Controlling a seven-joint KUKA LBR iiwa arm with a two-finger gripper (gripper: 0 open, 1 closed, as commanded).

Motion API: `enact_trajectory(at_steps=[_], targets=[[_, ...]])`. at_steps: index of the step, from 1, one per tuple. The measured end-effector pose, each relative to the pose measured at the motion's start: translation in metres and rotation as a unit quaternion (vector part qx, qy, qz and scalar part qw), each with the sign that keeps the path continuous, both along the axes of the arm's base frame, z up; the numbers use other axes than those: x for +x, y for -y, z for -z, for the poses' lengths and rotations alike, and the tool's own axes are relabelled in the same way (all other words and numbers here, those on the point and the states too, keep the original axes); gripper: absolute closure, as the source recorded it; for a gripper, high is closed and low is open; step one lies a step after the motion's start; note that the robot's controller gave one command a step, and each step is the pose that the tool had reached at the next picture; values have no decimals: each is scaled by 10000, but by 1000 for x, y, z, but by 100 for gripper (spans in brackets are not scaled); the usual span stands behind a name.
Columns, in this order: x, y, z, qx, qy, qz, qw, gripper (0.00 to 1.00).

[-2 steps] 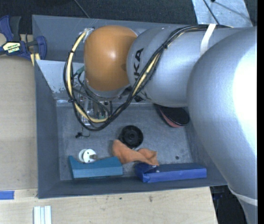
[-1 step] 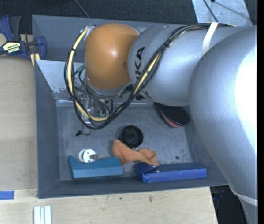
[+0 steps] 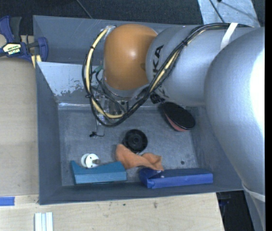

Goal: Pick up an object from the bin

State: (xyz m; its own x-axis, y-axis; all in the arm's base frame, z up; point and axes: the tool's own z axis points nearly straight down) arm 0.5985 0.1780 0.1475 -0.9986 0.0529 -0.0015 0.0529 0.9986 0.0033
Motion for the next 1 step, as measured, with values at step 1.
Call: enact_trajectory(at_steps=[1], targets=[[-3,32,-12,-23,-5,-281,9996,0]])
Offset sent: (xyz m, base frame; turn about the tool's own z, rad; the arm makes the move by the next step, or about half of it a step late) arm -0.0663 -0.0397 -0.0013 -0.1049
